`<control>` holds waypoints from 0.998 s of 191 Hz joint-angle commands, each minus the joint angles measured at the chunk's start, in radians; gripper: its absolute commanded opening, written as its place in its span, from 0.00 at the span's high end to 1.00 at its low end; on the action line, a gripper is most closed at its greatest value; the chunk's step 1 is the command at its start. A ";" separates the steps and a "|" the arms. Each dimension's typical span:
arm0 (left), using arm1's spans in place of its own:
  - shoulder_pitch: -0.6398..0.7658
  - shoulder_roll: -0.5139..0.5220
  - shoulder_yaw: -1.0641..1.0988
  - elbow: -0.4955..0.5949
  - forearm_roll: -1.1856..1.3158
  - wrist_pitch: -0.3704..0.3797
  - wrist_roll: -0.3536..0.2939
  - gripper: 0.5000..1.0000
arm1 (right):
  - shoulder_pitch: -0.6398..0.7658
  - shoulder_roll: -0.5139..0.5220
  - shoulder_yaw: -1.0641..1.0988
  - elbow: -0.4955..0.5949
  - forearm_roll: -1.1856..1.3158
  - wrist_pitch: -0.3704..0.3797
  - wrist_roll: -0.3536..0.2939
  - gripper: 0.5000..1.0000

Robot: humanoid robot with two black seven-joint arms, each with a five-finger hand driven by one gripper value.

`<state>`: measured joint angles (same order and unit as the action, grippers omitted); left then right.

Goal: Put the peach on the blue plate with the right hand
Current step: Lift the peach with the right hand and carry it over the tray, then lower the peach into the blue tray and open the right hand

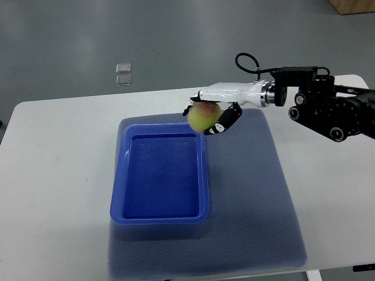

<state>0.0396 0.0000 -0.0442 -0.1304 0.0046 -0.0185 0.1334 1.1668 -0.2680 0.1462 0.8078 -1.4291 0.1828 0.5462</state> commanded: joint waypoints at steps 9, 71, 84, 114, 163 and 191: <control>0.000 0.000 0.000 0.000 0.000 0.000 0.000 0.00 | 0.007 0.116 -0.017 -0.035 -0.001 0.001 -0.006 1.00; 0.000 0.000 0.000 0.000 0.000 -0.001 0.000 0.00 | -0.038 0.224 -0.126 -0.087 -0.007 -0.016 -0.008 0.92; 0.000 0.000 0.000 0.000 0.000 0.000 0.000 0.00 | -0.042 0.224 -0.131 -0.087 -0.007 -0.014 -0.008 0.82; 0.000 0.000 0.000 0.000 0.000 0.000 0.000 0.00 | -0.047 0.225 -0.131 -0.087 -0.002 -0.006 -0.009 0.26; 0.000 0.000 0.000 0.000 0.000 0.000 0.000 0.00 | -0.053 0.234 -0.131 -0.087 0.003 -0.002 -0.009 0.15; 0.000 0.000 0.000 0.000 0.000 0.000 0.000 0.00 | -0.053 0.224 -0.114 -0.084 0.019 -0.005 -0.008 0.15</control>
<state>0.0399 0.0000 -0.0444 -0.1304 0.0046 -0.0189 0.1334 1.1139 -0.0352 0.0220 0.7211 -1.4254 0.1805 0.5372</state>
